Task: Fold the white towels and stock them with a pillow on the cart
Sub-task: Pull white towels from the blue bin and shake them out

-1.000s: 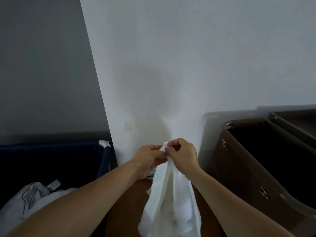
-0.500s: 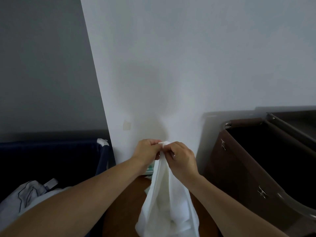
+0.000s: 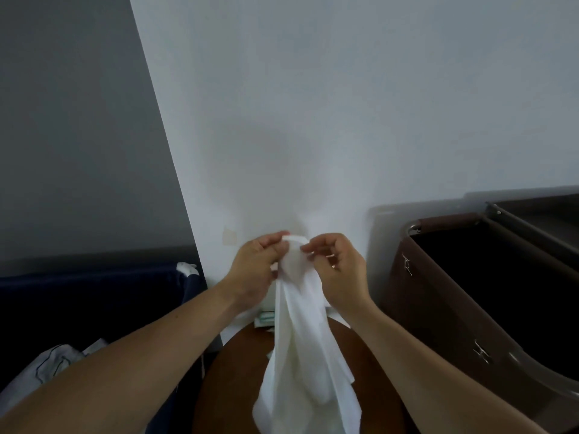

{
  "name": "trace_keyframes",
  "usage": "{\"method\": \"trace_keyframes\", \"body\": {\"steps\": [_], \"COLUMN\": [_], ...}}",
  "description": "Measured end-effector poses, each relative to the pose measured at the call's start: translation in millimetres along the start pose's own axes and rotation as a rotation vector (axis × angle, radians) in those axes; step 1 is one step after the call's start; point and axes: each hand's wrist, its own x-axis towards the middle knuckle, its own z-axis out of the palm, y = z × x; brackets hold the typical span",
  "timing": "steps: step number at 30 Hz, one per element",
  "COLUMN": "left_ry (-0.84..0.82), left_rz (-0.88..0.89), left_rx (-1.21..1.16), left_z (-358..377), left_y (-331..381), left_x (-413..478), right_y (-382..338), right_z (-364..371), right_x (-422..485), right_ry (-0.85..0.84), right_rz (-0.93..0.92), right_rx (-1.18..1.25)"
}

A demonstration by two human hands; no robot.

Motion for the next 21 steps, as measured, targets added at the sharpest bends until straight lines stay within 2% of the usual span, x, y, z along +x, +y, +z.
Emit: {"method": "trace_keyframes", "body": {"steps": [3, 5, 8, 13, 15, 19, 21], "left_ry": [0.033, -0.074, -0.179, -0.043, 0.025, 0.138, 0.161], "left_rz": [0.084, 0.157, 0.266, 0.323, 0.3, 0.248, 0.238], "left_rx": [-0.163, -0.185, -0.158, -0.192, -0.182, -0.179, -0.154], "left_z": [10, 20, 31, 26, 20, 9, 5], "left_y": [46, 82, 126, 136, 122, 101, 99], "left_x": [9, 10, 6, 12, 14, 13, 15], "right_y": [4, 5, -7, -11, 5, 39, 47], "right_z": [-11, -19, -25, -32, -38, -50, -51], "right_x": [16, 24, 32, 41, 41, 23, 14], "right_ry": [-0.111, -0.208, -0.242, -0.264, -0.375, -0.71, -0.764], "right_rz": [0.025, 0.068, 0.051, 0.0, 0.015, 0.204, 0.221], "right_rx": [-0.182, -0.19, -0.176, -0.382, -0.512, -0.656, -0.751]}}
